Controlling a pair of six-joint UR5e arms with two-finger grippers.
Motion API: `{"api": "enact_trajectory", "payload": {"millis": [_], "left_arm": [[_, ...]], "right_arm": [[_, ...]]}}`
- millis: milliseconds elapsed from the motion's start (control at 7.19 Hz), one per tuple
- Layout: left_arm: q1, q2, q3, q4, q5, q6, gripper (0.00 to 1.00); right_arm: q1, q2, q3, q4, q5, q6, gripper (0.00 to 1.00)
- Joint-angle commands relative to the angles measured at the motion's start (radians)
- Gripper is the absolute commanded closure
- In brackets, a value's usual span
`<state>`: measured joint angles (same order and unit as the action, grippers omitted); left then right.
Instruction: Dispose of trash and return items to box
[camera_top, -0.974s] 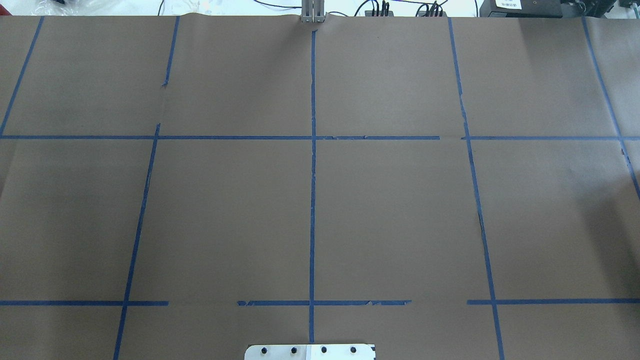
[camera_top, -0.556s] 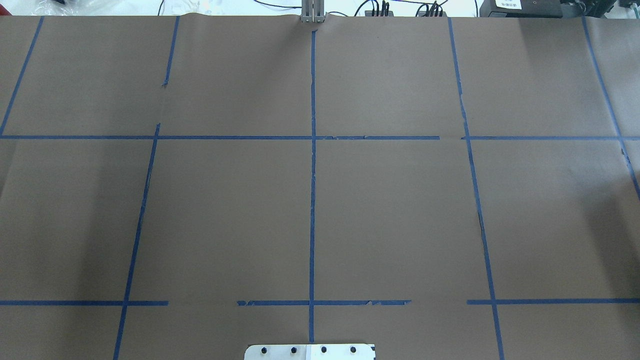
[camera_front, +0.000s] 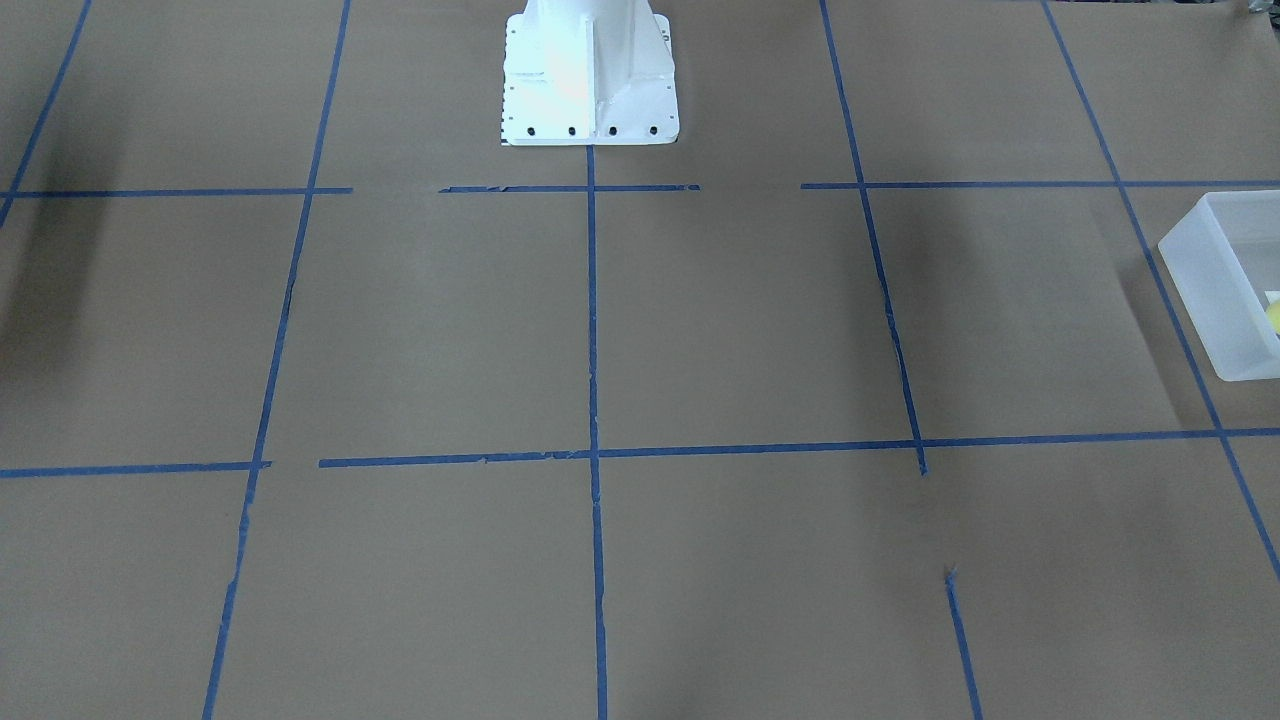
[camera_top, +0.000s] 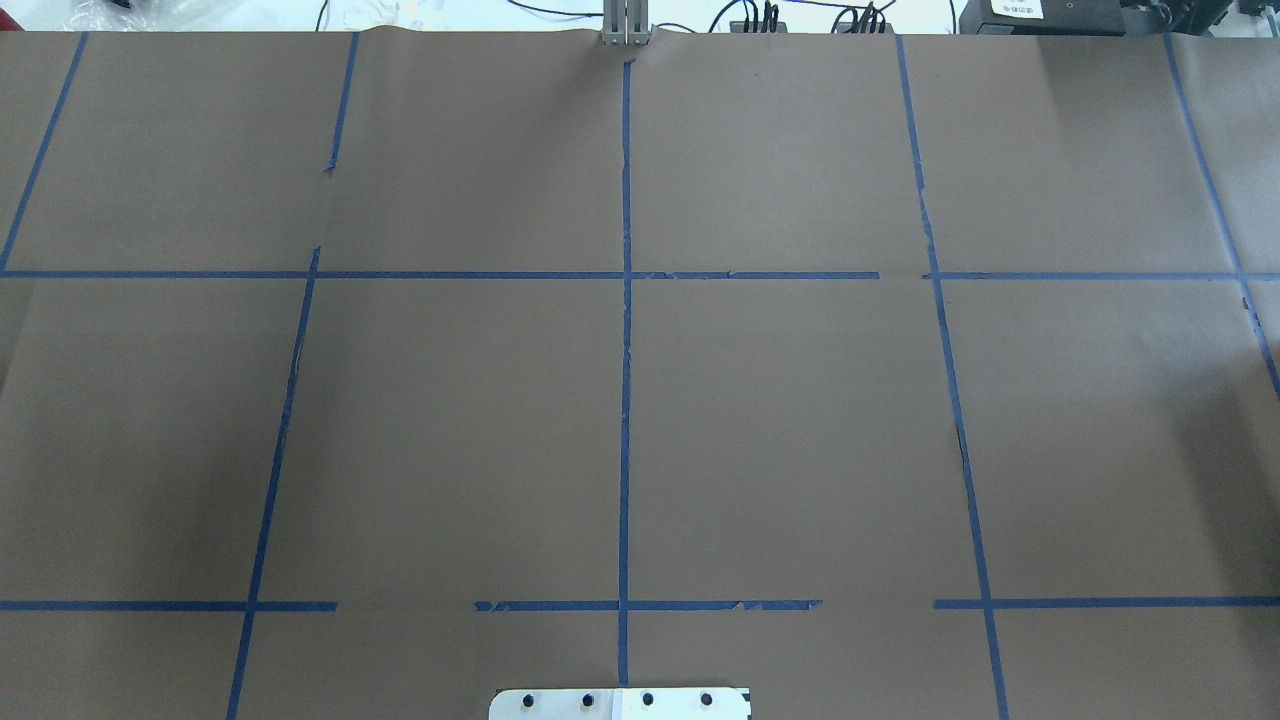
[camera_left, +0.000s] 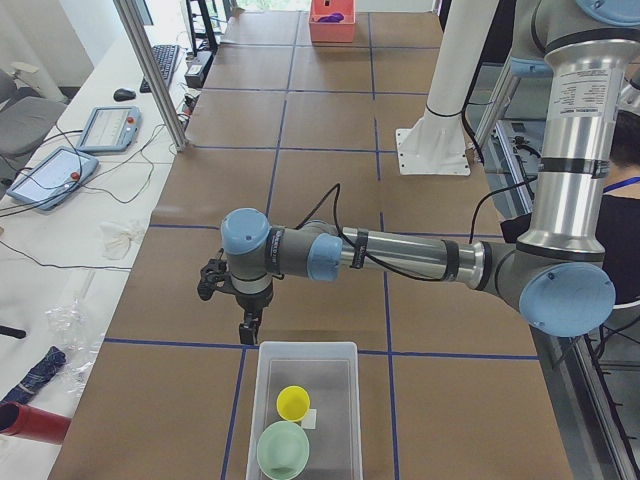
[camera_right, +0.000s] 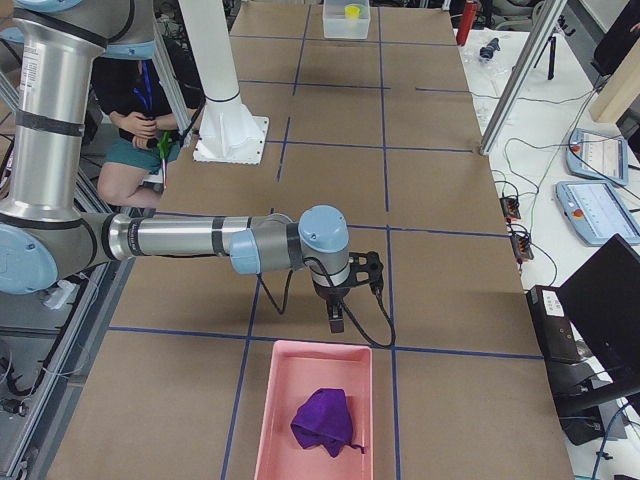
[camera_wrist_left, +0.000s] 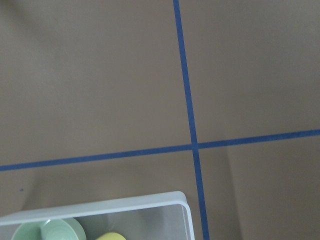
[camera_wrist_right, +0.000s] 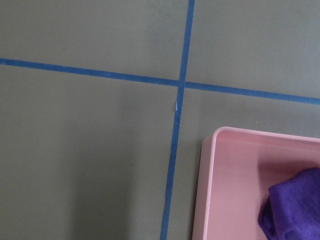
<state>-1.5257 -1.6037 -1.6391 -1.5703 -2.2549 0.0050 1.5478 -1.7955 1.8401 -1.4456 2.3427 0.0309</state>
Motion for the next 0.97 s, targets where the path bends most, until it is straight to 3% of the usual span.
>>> {"api": "enact_trajectory", "payload": {"millis": [0,278,834], "left_arm": [[0.009,0.022,0.008,0.000,-0.003,0.006,0.00],[-0.001,0.129,-0.084,-0.033,-0.005,0.039,0.00],[0.001,0.116,-0.119,-0.016,-0.012,0.049,0.00]], "right_arm": [[0.000,-0.019,-0.012,0.005,0.082,-0.002,0.00],[0.000,-0.019,-0.012,0.005,0.084,-0.002,0.00],[0.000,-0.019,-0.012,0.004,0.075,-0.002,0.00]]}}
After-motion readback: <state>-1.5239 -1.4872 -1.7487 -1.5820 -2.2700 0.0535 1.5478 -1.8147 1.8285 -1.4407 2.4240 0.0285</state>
